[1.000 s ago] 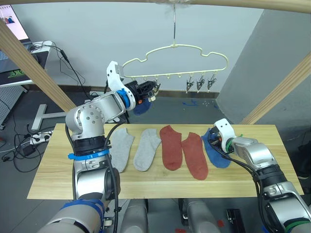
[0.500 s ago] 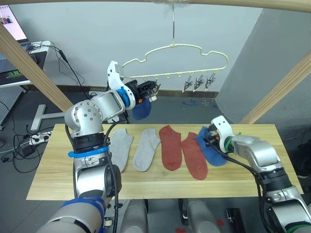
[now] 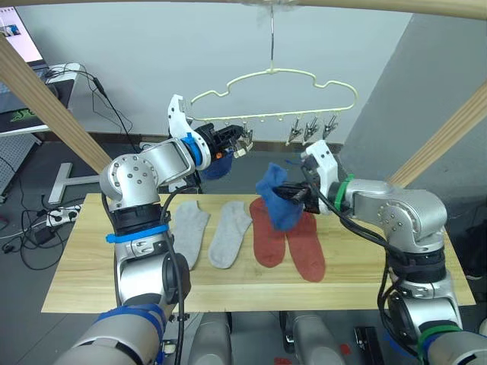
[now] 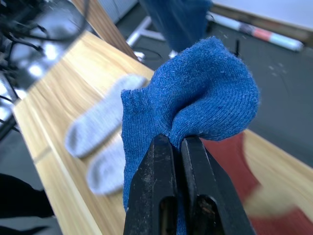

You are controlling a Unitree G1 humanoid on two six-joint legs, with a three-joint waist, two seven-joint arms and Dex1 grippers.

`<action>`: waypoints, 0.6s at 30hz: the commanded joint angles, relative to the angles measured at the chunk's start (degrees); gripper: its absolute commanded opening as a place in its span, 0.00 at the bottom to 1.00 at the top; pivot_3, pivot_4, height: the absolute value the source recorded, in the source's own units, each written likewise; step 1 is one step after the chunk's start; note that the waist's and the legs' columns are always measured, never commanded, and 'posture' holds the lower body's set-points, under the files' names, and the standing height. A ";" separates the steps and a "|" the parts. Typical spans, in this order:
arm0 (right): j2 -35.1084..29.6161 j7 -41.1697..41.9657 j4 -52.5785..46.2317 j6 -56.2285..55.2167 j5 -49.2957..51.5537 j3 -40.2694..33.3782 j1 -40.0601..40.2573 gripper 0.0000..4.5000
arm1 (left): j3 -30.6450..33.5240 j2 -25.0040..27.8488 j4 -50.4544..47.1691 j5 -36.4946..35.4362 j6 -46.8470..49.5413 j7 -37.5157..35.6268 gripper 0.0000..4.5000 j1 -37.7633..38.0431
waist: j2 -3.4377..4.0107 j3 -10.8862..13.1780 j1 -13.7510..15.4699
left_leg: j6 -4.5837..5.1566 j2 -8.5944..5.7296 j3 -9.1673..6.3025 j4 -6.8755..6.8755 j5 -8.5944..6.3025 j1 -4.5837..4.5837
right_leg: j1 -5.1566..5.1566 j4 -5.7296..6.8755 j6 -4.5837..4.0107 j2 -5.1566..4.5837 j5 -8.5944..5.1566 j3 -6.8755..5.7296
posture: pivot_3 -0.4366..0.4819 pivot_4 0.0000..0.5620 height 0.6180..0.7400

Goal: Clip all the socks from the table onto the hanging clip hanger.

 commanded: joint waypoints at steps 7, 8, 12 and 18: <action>4.97 -1.13 3.97 -3.82 0.88 1.53 -3.62 0.01 | 0.13 -0.07 -0.77 -0.92 -0.17 0.08 0.04 -1.30 | 0.00 0.00 0.03 | 0.00 0.00 0.00 -0.09 0.00 0.00 | -0.04 0.00 0.00 0.00 0.00 -0.02 | 0.53 0.46 1.00; 5.39 -1.21 4.52 -4.24 0.78 1.77 -3.86 0.01 | 0.10 -0.04 -0.76 -0.89 -0.20 0.04 0.04 -1.31 | 0.00 0.00 0.03 | 0.00 0.00 0.00 -0.10 0.00 0.00 | -0.04 0.00 0.00 0.00 0.00 -0.02 | 0.53 0.46 1.00; 6.46 -1.39 6.21 -5.53 0.68 2.54 -4.36 0.01 | 0.06 -0.03 -0.65 -0.83 -0.34 -0.01 0.04 -1.44 | 0.00 0.00 -0.03 | 0.00 0.01 0.00 -0.13 0.00 0.00 | -0.07 0.00 0.00 0.00 0.00 -0.01 | 0.53 0.46 1.00; 7.33 -1.47 8.84 -7.42 0.47 3.19 -5.74 0.01 | -0.19 -0.07 -0.72 -0.71 -0.52 -0.15 0.04 -1.46 | 0.00 0.00 0.03 | 0.00 0.01 0.00 -0.21 0.00 0.00 | -0.07 -0.04 0.00 -0.01 0.00 -0.02 | 0.53 0.46 1.00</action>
